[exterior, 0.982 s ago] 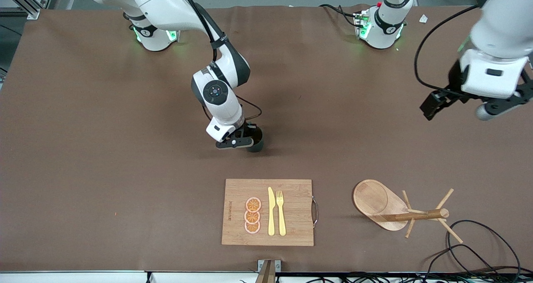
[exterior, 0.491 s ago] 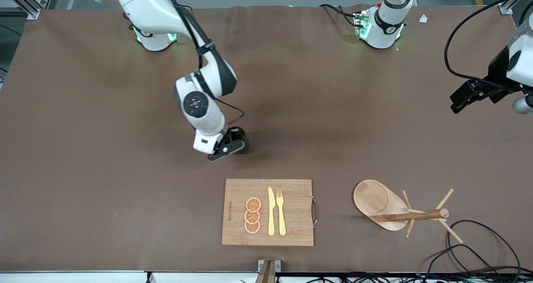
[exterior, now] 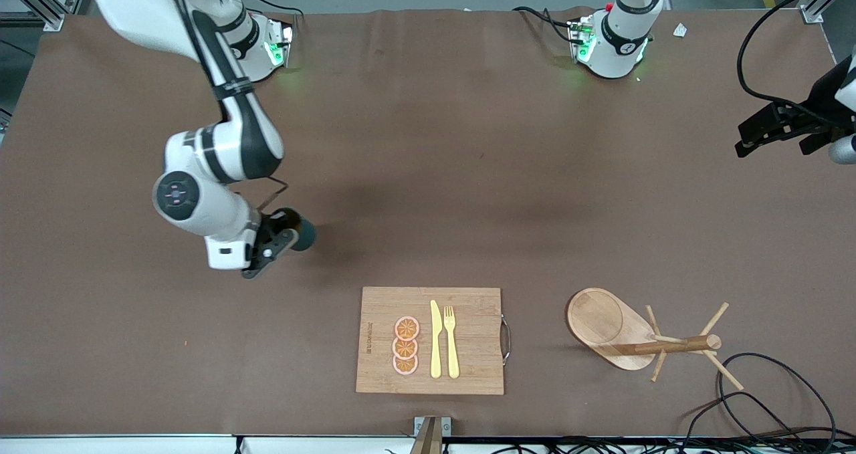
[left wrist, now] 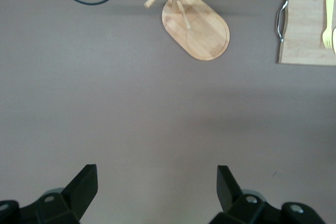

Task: Transfer cup from left to right arm and place
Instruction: 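Carry the teal mug away from the board with the right gripper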

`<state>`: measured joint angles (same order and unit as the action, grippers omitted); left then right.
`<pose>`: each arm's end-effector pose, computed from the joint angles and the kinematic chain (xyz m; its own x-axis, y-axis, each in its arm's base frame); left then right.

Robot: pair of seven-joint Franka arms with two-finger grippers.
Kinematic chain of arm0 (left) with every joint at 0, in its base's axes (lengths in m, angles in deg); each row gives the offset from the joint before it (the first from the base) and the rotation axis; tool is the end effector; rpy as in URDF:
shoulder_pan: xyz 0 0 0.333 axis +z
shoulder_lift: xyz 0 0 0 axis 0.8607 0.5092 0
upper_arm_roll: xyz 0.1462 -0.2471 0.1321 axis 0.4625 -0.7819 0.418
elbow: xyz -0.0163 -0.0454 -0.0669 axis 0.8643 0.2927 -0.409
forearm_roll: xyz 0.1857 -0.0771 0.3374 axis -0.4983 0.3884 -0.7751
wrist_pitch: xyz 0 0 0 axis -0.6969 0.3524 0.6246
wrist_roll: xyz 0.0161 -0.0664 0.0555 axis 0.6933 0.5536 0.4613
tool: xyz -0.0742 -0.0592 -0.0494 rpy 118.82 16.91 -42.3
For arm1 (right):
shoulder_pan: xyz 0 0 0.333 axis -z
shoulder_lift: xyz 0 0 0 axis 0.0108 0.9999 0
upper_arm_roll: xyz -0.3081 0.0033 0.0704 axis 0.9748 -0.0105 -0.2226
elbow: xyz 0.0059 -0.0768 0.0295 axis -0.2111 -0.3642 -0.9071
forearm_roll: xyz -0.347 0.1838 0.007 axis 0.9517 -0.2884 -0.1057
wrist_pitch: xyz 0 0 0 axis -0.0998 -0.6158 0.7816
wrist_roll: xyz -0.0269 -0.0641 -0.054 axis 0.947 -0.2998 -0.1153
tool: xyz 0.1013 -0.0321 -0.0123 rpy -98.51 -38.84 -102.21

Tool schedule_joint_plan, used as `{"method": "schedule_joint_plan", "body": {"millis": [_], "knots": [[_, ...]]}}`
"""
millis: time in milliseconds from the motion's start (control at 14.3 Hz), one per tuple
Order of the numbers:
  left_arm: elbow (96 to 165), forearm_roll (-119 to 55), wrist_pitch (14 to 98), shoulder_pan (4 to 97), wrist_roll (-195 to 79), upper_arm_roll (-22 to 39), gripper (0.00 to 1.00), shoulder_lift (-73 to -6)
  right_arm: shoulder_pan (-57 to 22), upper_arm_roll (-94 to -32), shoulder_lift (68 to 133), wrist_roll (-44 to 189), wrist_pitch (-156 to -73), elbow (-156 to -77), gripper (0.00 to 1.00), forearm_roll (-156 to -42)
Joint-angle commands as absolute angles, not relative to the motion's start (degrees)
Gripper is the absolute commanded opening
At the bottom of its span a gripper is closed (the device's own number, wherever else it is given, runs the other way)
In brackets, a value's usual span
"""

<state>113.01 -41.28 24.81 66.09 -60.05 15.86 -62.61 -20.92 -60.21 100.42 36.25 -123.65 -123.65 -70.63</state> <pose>0.5601 -0.0376 0.6564 0.9999 0.0032 0.0143 0.0031 -1.0000 0.0052 0.6121 0.1413 0.2981 0.6602 0.7506 -0.0269 0.7457 -0.6594 -0.0955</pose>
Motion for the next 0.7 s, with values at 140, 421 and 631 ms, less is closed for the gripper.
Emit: {"method": "schedule_joint_plan", "body": {"millis": [140, 421, 631], "knots": [[113.59, -42.5, 23.76, 65.72, -60.27, 14.19, 1.0, -63.62, -9.34, -61.38, 97.0, 14.55, -124.35, -127.87, 0.01, -66.0], [114.99, -44.69, 24.11, 65.9, -55.52, 12.26, 1.0, -64.41, -1.16, -61.47, 97.0, 2.31, -126.45, -129.97, 0.01, -63.44], [115.52, -44.78, 24.64, 65.9, -55.25, 12.25, 1.0, -64.59, 0.44, -61.56, 96.91, -1.57, -130.66, -132.96, 0.01, -63.52]]}}
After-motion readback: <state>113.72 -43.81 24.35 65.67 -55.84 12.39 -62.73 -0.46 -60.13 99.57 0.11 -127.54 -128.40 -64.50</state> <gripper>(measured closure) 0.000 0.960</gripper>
